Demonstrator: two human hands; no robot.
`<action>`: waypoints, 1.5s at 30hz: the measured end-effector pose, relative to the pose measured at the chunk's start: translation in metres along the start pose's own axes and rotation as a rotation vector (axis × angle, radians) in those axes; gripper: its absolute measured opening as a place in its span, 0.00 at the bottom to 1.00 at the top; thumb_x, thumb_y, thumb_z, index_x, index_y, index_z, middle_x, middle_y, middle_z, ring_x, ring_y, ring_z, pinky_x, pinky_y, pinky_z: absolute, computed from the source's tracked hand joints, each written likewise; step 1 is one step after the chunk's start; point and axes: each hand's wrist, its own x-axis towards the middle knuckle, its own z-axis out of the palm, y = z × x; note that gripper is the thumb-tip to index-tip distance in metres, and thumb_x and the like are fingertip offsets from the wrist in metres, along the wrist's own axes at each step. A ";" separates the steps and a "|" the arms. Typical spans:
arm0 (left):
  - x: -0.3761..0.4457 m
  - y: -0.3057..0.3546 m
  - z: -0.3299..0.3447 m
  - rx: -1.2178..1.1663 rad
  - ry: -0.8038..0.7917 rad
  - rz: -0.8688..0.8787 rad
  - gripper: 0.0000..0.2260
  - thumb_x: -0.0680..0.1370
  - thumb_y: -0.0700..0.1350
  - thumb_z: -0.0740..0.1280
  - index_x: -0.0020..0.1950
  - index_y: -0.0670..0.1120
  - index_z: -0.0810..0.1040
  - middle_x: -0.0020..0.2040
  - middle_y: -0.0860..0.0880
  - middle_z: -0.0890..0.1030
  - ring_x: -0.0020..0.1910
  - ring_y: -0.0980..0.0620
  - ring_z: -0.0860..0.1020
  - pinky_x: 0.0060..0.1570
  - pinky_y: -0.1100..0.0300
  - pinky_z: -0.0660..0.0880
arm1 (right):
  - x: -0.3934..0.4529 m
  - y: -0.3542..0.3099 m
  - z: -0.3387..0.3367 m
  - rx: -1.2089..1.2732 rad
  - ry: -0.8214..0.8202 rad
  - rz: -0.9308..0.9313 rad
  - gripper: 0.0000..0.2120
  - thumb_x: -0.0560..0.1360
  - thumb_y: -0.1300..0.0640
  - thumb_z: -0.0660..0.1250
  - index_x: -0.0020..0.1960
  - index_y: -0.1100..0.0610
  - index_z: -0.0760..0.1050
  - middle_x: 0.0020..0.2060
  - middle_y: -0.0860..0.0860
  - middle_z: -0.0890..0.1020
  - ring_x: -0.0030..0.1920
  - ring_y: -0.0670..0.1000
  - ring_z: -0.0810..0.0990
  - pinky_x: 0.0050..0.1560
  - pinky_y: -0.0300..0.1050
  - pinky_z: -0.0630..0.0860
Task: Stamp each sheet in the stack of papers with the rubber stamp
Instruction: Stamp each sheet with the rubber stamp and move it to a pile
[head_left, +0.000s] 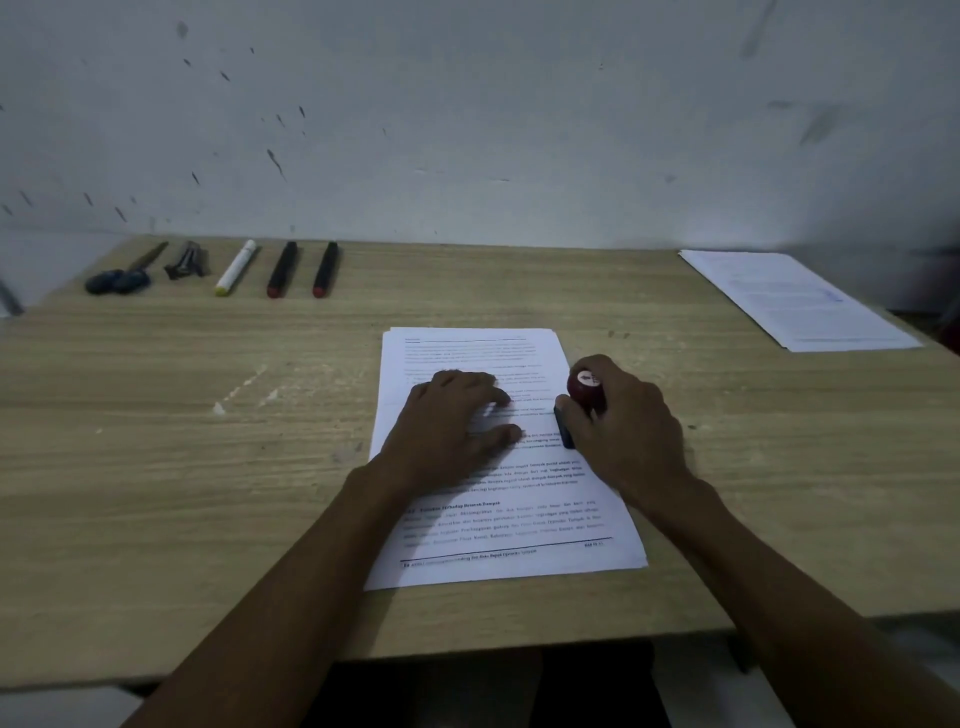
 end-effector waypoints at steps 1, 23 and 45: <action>0.000 0.000 0.000 -0.002 0.000 0.000 0.23 0.72 0.64 0.61 0.61 0.53 0.78 0.67 0.55 0.75 0.67 0.52 0.68 0.62 0.55 0.62 | 0.000 0.001 0.000 0.003 0.001 -0.001 0.07 0.75 0.49 0.67 0.51 0.46 0.71 0.41 0.47 0.81 0.44 0.53 0.79 0.43 0.50 0.77; 0.001 0.012 -0.013 0.023 -0.091 -0.023 0.17 0.74 0.59 0.68 0.59 0.53 0.78 0.63 0.55 0.76 0.64 0.51 0.70 0.62 0.52 0.68 | 0.020 0.014 -0.041 0.217 0.177 0.177 0.11 0.72 0.47 0.71 0.51 0.49 0.78 0.46 0.47 0.82 0.52 0.54 0.80 0.53 0.53 0.78; 0.010 0.009 -0.030 -0.113 0.005 -0.041 0.17 0.74 0.54 0.71 0.59 0.48 0.78 0.60 0.50 0.77 0.61 0.52 0.73 0.63 0.55 0.70 | 0.053 0.041 -0.026 0.024 0.035 0.266 0.12 0.69 0.43 0.70 0.48 0.47 0.77 0.45 0.50 0.81 0.50 0.55 0.79 0.49 0.50 0.77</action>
